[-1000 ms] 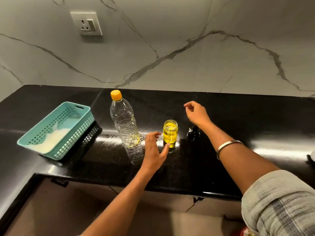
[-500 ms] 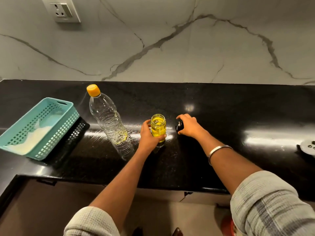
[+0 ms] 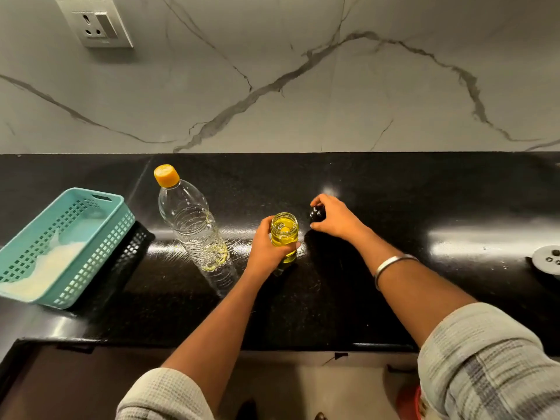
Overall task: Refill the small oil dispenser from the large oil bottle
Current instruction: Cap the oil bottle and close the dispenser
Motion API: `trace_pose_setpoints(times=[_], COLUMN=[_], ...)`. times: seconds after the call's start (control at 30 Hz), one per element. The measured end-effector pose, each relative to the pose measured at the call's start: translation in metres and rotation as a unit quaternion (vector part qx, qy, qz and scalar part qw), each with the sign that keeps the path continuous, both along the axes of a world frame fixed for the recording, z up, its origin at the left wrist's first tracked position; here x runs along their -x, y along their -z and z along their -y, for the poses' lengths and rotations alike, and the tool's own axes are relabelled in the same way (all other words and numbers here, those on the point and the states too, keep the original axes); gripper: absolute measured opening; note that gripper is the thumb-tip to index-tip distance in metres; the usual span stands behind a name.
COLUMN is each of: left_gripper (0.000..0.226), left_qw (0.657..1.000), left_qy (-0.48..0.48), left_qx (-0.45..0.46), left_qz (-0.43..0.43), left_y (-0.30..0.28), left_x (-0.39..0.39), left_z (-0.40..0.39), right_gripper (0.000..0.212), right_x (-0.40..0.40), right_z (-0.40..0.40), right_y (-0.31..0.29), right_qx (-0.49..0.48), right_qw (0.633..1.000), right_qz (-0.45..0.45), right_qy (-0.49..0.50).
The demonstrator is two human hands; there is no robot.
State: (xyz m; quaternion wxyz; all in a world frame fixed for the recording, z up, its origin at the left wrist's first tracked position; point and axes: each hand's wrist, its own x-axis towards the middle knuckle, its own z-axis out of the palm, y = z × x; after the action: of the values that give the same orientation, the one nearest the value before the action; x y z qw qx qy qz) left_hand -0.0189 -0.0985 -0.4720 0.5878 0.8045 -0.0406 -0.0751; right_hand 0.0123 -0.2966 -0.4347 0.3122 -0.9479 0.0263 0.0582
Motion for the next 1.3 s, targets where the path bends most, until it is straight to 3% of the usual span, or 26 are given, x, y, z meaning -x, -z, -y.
trace_pose_setpoints(times=[0.1, 0.27, 0.57, 1.03, 1.3], left_gripper=[0.068, 0.065, 0.066, 0.068, 0.063], left_qw=[1.0, 1.0, 1.0, 0.999, 0.999], left_qy=[0.012, 0.017, 0.017, 0.015, 0.026], left_qx=[0.005, 0.012, 0.008, 0.019, 0.002], left_qz=[-0.008, -0.007, 0.001, -0.037, -0.039], left_y=[0.0, 0.0, -0.001, -0.005, -0.01], left_x=[-0.001, 0.0, 0.0, 0.0, 0.0], left_z=[-0.001, -0.003, -0.004, -0.003, -0.002], right_gripper=[0.049, 0.049, 0.052, 0.055, 0.054], right_x=[-0.005, -0.003, 0.002, -0.008, -0.013], right_z=[-0.008, -0.024, -0.053, -0.07, -0.076], right_y=[-0.026, -0.059, -0.061, -0.071, -0.072], right_qx=[-0.065, -0.087, 0.037, 0.158, 0.173], right_qw=[0.998, 0.994, 0.974, 0.942, 0.946], right_qz=[0.011, 0.015, -0.038, -0.047, -0.051], right_qy=[0.001, -0.068, -0.22, -0.291, -0.269])
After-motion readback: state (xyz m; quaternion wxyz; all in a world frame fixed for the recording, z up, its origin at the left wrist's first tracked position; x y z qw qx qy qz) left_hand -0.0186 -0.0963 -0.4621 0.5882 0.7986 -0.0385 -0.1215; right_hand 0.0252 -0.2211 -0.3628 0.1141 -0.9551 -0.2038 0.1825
